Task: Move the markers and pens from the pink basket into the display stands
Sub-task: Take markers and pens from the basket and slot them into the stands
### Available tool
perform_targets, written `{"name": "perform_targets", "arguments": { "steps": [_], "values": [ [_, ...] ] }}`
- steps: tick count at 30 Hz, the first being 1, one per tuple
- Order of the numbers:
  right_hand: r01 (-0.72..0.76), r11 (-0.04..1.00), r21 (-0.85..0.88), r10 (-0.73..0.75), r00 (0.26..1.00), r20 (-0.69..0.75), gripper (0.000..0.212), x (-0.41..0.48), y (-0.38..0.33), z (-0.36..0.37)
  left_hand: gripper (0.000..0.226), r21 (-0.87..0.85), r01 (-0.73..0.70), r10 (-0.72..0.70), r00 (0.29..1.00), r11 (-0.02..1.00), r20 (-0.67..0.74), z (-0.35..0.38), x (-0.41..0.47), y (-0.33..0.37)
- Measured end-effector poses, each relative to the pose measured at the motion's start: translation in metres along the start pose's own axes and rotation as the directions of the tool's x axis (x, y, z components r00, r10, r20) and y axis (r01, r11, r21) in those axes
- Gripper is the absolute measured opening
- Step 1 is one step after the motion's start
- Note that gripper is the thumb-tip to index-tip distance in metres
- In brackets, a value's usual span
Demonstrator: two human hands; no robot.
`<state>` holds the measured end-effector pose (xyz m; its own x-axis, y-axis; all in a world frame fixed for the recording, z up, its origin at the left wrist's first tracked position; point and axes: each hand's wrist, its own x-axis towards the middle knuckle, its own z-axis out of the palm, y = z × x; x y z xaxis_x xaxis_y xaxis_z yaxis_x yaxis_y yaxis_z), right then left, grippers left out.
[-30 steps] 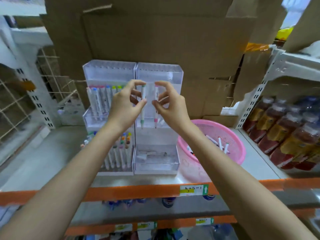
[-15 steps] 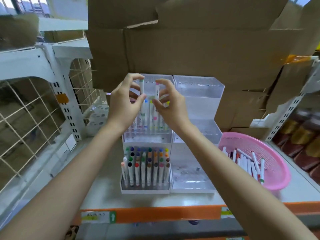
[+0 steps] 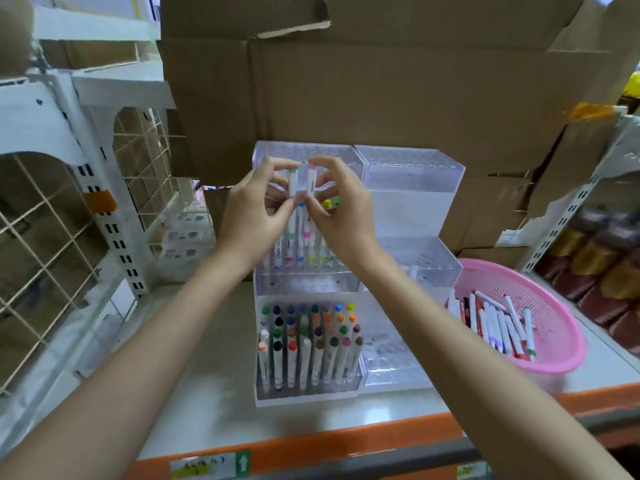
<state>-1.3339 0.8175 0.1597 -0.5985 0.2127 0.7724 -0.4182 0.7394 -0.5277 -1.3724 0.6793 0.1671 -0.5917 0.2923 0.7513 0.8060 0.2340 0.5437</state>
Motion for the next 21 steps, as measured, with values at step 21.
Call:
{"name": "perform_targets", "arguments": {
  "steps": [21],
  "values": [
    [0.035, 0.998, -0.044, -0.037, 0.998, -0.045, 0.039, -0.010, 0.001, 0.012, 0.039, 0.144, -0.081, 0.083, 0.996, 0.986, -0.008, 0.007, -0.016, -0.020]
  ]
}}
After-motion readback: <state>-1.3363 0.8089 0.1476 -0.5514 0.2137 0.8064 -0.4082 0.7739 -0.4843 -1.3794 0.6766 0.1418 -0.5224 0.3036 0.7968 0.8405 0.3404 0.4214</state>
